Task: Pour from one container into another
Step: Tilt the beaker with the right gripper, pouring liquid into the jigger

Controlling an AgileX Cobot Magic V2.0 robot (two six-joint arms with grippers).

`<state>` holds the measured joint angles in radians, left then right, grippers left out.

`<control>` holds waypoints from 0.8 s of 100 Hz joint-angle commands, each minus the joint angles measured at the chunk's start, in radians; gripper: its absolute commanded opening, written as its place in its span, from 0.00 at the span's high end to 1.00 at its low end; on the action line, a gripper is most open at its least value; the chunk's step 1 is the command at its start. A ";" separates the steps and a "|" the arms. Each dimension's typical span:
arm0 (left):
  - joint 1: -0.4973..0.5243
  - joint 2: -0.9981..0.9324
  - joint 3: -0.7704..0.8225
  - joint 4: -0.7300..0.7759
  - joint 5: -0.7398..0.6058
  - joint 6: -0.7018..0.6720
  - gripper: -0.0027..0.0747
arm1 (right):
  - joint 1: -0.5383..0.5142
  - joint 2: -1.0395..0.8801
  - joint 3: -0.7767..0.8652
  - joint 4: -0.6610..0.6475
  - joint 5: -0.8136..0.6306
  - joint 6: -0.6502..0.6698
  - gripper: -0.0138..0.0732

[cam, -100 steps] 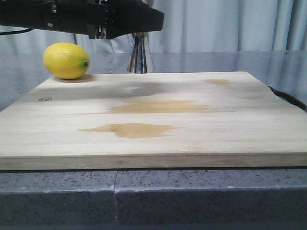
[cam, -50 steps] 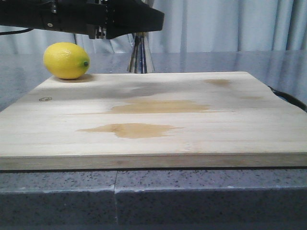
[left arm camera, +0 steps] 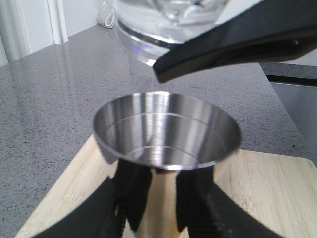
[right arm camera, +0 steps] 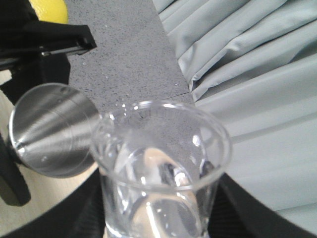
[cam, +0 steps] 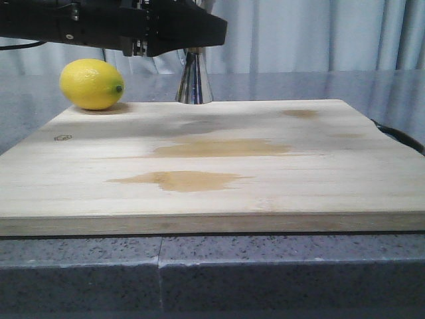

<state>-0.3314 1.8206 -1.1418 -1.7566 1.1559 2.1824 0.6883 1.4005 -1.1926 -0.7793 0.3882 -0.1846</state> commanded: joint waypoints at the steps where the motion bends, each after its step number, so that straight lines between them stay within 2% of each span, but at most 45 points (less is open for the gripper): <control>1: -0.009 -0.049 -0.028 -0.093 0.100 -0.005 0.71 | 0.002 -0.027 -0.038 -0.070 -0.047 -0.009 0.52; 80: -0.009 -0.049 -0.028 -0.093 0.100 -0.005 0.71 | 0.002 -0.027 -0.038 -0.246 -0.097 -0.009 0.52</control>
<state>-0.3314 1.8206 -1.1418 -1.7566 1.1559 2.1824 0.6883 1.4020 -1.1926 -0.9725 0.3385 -0.1863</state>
